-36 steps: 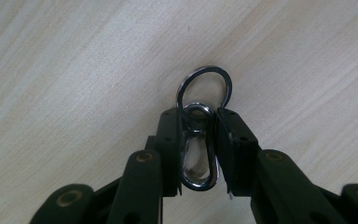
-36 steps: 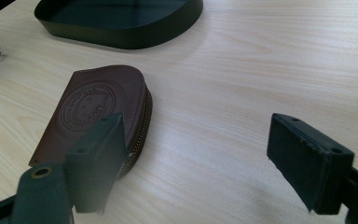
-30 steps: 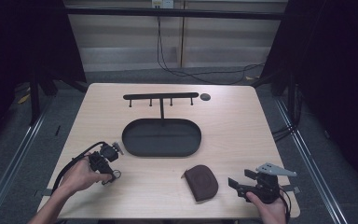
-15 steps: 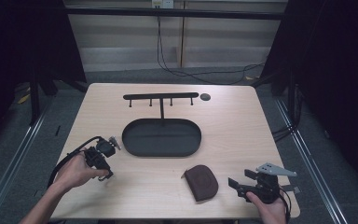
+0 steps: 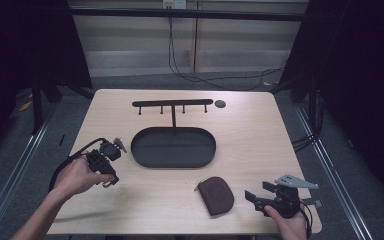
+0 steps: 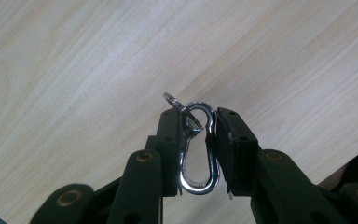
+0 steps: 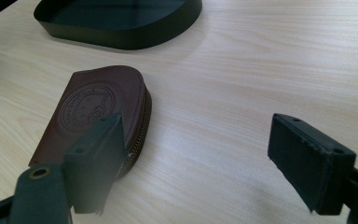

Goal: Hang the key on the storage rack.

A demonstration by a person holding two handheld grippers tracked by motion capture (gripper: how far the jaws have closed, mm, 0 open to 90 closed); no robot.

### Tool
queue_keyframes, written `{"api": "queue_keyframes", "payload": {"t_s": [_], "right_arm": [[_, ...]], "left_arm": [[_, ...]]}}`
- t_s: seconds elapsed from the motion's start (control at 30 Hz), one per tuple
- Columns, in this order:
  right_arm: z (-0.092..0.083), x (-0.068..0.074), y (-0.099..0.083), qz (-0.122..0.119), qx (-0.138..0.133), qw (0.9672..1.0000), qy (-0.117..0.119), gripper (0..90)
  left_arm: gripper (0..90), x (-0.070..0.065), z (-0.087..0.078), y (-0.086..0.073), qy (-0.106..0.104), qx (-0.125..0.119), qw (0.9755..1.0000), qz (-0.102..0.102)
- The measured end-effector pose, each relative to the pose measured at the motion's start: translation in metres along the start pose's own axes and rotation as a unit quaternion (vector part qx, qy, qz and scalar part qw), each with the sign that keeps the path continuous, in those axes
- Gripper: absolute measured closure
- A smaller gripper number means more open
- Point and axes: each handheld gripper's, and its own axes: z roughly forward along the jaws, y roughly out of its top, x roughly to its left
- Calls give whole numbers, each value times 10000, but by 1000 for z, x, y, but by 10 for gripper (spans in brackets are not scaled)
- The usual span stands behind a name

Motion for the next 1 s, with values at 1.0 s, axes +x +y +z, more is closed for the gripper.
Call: {"api": "queue_keyframes", "payload": {"t_s": [1.0], "right_arm": [[1,-1,0,6,33,10000,41,188]], "left_arm": [[716,-8,-62,34,208,-249,9995,-21]]}}
